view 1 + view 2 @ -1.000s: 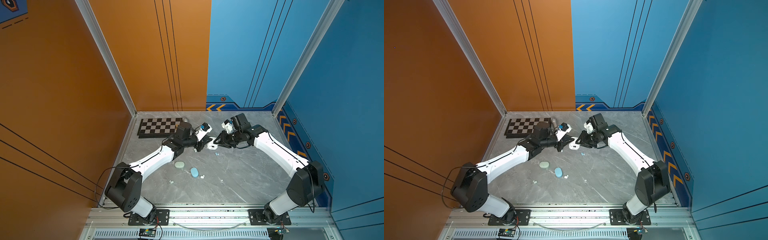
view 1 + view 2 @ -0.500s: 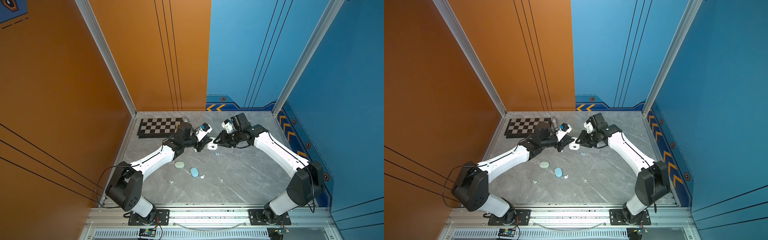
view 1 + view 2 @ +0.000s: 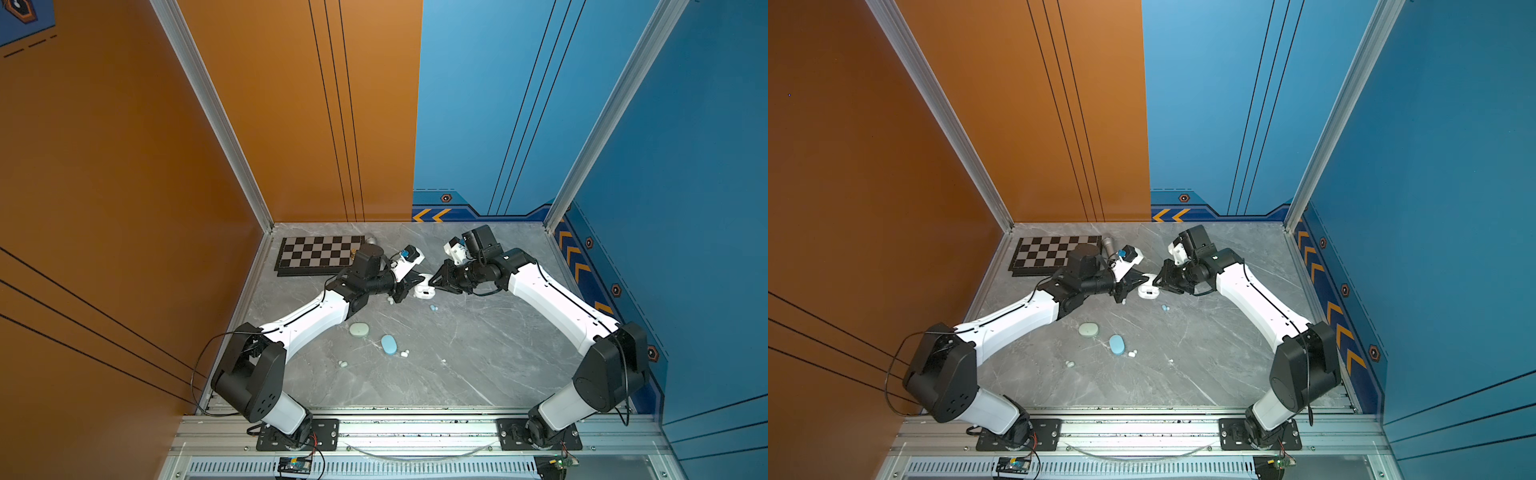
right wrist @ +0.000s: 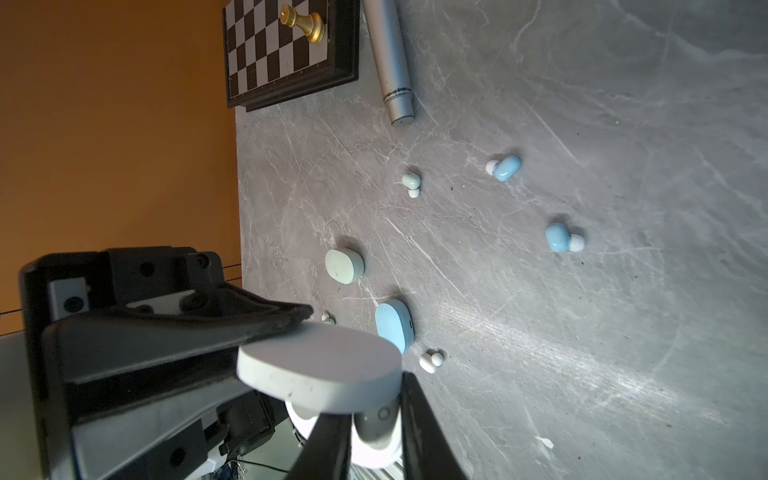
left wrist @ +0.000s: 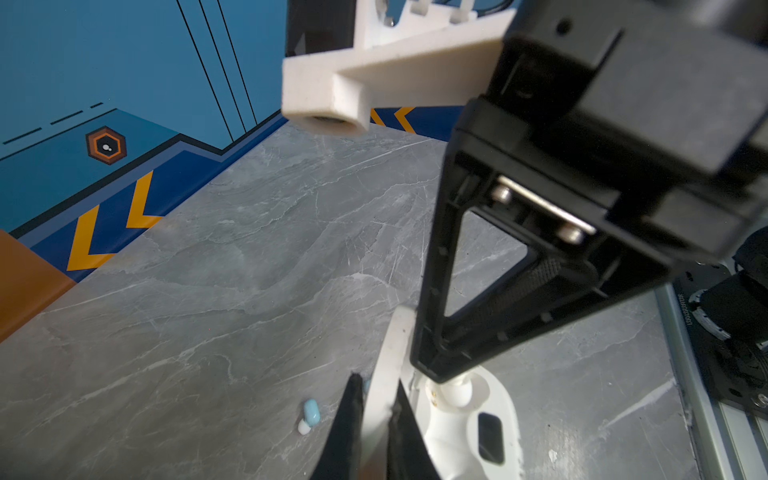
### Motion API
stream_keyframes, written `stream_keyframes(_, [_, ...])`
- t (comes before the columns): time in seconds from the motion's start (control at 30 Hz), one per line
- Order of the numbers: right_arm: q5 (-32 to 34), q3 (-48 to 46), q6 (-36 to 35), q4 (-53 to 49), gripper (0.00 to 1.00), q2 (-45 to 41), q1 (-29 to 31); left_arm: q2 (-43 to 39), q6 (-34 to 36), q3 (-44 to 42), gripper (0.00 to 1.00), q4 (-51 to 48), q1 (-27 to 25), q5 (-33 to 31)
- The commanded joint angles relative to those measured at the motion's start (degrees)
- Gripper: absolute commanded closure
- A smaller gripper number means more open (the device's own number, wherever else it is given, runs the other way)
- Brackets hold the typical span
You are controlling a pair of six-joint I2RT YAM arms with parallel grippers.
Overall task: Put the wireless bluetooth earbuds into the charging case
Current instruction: 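Lower the earbud into a slot of the case held by the left gripper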
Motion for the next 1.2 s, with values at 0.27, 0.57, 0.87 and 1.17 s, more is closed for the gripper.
stream_keyframes(0.27, [1.4,1.9,-3.1,0.5,0.82,-1.3,2.0,0.9,-0.4,2.0,1.0,0.5,0.2,1.1])
stream_keyframes(0.57, [3.6,1.8,-6.0,-1.0,0.79,-1.8,3.8,0.6,-0.8,1.8,1.0,0.5,0.3,1.2])
stream_keyframes(0.87, [3.7,2.7,-6.0,-1.0,0.69,-2.1,4.2,0.9,-0.9,1.9,1.0,0.5,0.3,1.3])
stream_keyframes(1.17, [3.8,3.8,-5.6,-0.9,0.67,-2.4,4.0,1.0,-1.0,1.5,1.0,0.5,0.3,1.3])
